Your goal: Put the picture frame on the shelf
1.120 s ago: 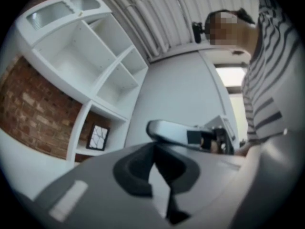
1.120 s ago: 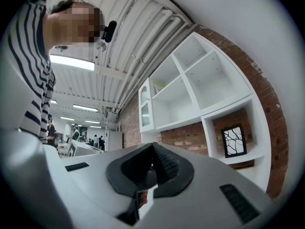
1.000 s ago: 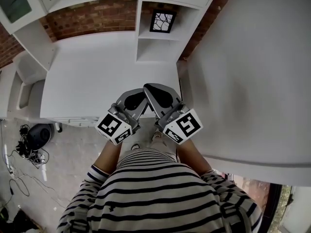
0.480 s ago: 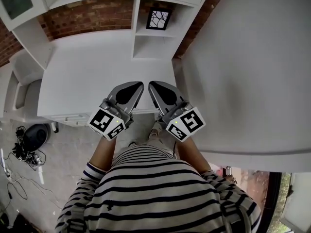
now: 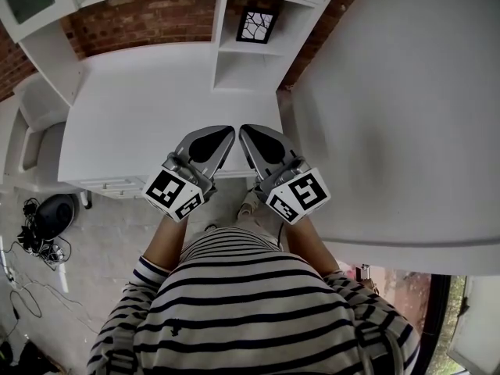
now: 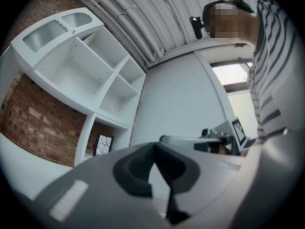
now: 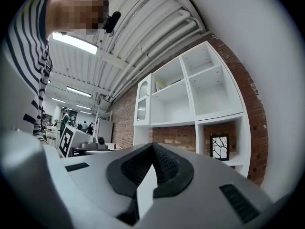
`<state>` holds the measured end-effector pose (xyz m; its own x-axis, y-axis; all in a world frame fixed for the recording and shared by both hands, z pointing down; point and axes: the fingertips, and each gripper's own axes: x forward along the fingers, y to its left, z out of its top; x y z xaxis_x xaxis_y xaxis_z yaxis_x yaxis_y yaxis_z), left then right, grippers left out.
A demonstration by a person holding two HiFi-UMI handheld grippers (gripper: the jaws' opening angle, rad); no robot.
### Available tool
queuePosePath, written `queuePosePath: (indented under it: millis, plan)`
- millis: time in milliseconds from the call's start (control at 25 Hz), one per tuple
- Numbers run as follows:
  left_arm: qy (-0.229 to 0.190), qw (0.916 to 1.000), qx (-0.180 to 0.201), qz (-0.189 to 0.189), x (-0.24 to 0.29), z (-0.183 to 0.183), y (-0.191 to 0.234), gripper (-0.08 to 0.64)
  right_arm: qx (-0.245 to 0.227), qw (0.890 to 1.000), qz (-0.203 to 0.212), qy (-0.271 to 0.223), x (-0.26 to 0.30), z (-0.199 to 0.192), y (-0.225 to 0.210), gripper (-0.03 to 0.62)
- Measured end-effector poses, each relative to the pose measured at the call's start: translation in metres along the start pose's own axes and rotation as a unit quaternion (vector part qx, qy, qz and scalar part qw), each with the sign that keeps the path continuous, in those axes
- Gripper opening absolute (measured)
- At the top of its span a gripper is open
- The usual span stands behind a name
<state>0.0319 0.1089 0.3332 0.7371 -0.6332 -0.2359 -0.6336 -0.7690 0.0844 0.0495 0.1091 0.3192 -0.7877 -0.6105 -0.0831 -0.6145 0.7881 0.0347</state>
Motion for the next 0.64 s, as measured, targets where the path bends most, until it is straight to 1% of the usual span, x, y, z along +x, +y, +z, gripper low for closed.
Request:
queuePosePath:
  millis: [640]
  plan:
    - [0.003, 1.0000, -0.005, -0.008, 0.0088, -0.0059, 0.0021, 0.006, -0.001, 1.000, 0.003, 0.002, 0.0026, -0.0041, -0.0070, 0.008]
